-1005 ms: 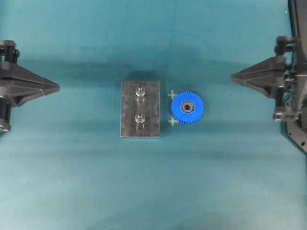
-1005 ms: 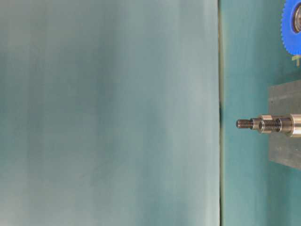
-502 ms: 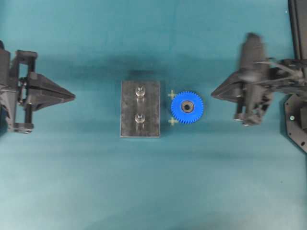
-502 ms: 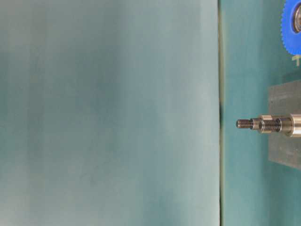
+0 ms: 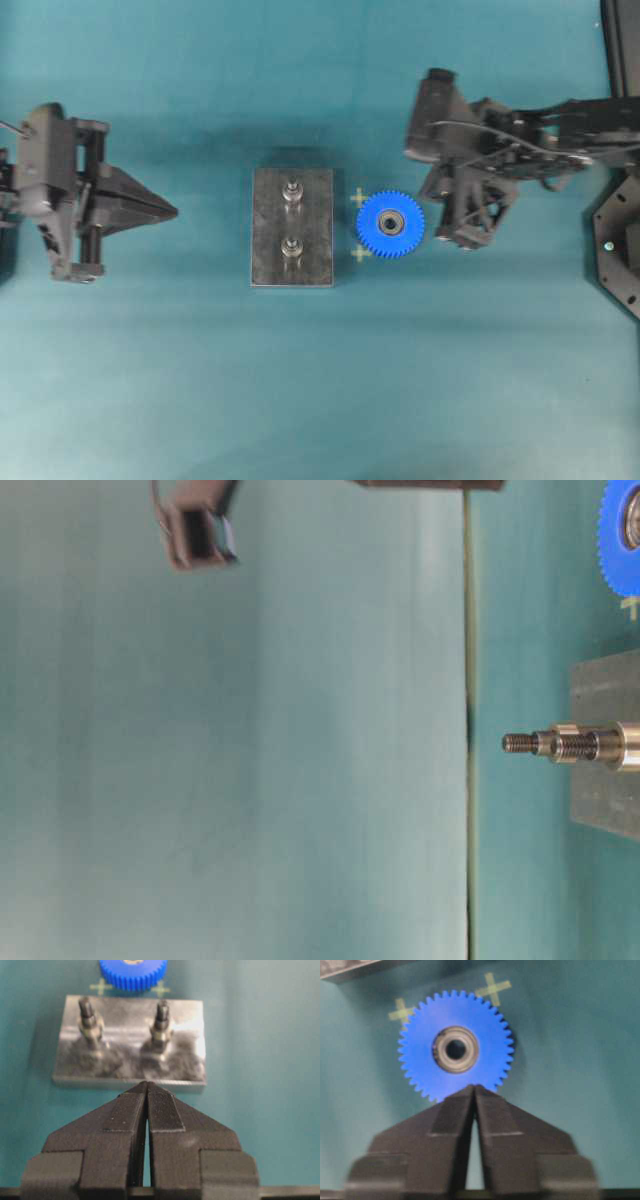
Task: Fit the large gear onto the shaft.
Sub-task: 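Move the right gripper over the blue gear's bearing hub, then lower the right gripper and close it on the blue gear's hub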
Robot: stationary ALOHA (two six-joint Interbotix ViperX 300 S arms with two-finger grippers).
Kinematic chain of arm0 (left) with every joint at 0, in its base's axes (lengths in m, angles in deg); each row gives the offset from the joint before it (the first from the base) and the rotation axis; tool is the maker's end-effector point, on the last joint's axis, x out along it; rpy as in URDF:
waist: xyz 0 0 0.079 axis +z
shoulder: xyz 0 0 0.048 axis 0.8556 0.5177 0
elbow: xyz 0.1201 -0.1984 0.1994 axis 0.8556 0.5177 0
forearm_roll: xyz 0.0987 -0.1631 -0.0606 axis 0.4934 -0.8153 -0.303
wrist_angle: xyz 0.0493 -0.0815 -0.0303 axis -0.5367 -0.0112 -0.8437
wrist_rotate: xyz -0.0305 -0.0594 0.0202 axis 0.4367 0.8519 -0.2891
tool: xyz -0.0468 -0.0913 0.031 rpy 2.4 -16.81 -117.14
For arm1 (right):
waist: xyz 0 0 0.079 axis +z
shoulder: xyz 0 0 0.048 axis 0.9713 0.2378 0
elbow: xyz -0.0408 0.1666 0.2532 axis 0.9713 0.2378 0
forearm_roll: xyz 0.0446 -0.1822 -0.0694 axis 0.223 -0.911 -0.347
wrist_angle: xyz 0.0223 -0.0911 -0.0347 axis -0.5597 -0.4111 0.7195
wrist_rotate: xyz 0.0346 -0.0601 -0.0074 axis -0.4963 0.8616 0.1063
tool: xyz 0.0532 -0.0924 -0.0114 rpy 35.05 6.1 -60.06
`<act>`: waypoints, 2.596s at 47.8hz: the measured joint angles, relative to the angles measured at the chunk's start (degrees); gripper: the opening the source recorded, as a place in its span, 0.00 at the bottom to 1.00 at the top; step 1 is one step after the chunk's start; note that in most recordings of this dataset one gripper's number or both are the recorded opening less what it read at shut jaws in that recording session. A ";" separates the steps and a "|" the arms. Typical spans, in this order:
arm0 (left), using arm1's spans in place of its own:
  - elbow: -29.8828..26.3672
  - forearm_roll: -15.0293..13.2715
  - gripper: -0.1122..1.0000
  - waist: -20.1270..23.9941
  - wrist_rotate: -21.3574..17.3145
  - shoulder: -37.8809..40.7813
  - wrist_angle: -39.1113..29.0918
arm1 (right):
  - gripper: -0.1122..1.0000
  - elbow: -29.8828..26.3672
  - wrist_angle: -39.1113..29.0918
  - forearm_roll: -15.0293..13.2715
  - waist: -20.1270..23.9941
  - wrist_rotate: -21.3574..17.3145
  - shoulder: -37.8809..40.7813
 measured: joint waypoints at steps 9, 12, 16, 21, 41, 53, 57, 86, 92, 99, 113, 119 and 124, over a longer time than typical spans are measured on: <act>-1.67 0.09 0.10 0.00 -2.37 3.96 0.44 | 0.87 -3.52 -2.20 0.00 -0.18 0.09 6.15; -2.02 0.09 0.10 0.00 -2.37 5.10 0.62 | 0.94 -4.57 -2.90 0.00 -0.18 0.09 8.61; -2.20 0.09 0.10 0.00 -2.37 5.63 0.70 | 0.91 -5.62 -3.69 -0.18 -0.18 0.09 11.07; -2.20 0.09 0.10 0.09 -2.46 5.71 0.70 | 0.90 -6.94 -4.04 -0.35 -0.18 0.09 13.62; -2.20 0.09 0.10 0.00 -2.64 5.71 0.79 | 0.90 -7.91 -2.72 -0.53 -0.79 0.09 15.91; -2.29 0.09 0.10 0.09 -2.64 5.71 0.79 | 0.90 -9.23 -3.08 -1.49 -0.97 0.09 18.19; -2.20 0.09 0.10 0.09 -2.64 5.71 0.70 | 0.90 -9.40 -3.52 -2.29 -1.05 0.00 18.28; -2.20 0.09 0.10 0.00 -2.46 5.71 0.79 | 0.90 -9.67 -5.19 -2.99 -0.70 -0.35 18.37; -2.20 0.00 0.10 0.09 -2.46 5.71 0.79 | 0.90 -9.67 -5.19 -3.08 -0.18 -0.53 18.28; -2.20 0.09 0.10 0.00 -2.46 5.80 0.79 | 0.90 -9.67 -5.27 -3.08 -0.09 -0.53 18.28; -2.29 0.09 0.10 0.09 -2.37 5.80 0.79 | 0.93 -8.96 -5.45 -3.16 -0.18 -0.53 18.37; -2.20 0.09 0.10 0.00 -2.37 5.80 0.79 | 0.96 -8.96 -5.36 -3.08 -0.26 -0.53 18.37; -2.29 0.09 0.10 0.00 -2.29 5.80 0.79 | 0.96 -8.96 -5.19 -3.08 -0.26 -0.53 18.37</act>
